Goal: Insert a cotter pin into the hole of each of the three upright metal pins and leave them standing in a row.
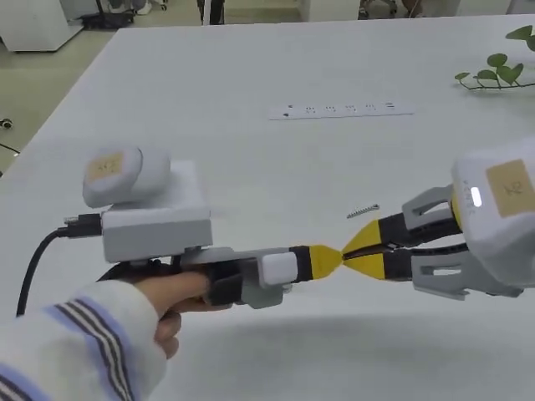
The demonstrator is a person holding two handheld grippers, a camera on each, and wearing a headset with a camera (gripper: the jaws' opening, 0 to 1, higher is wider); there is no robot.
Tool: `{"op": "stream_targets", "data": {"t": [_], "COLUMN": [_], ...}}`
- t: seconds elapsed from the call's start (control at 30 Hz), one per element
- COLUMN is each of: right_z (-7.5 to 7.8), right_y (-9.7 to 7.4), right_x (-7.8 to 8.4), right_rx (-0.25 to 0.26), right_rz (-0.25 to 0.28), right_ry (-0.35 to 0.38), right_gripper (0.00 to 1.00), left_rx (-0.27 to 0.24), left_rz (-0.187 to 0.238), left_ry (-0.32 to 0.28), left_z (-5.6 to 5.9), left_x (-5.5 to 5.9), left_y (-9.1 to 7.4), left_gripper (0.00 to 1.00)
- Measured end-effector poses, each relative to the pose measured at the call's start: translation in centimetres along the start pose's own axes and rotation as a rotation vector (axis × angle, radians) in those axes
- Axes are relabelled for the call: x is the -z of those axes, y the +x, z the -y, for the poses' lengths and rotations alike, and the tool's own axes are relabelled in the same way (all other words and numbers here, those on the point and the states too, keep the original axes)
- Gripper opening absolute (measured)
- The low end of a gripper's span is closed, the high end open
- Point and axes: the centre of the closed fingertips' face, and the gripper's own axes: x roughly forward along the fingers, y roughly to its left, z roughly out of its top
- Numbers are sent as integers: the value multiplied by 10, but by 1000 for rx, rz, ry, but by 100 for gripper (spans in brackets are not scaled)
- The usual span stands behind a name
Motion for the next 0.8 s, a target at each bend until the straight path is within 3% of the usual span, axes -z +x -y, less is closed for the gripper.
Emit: {"op": "stream_targets", "data": {"t": [0.5, 0.7, 0.8], "right_z": [-7, -6, -6], "right_y": [3, 1, -1], "right_x": [-4, 1, 4], "right_rx": [-28, -27, -37], "right_rz": [26, 41, 52], "right_ry": [-19, 29, 78], "right_gripper": [4, 13, 14], "left_rx": [-18, -15, 5], "left_rz": [-32, -32, -38], "left_ry": [38, 64, 115], "left_z": [-1, 0, 3], "left_x": [5, 5, 7], "left_y": [-5, -5, -6], "left_gripper": [0, 0, 0]}}
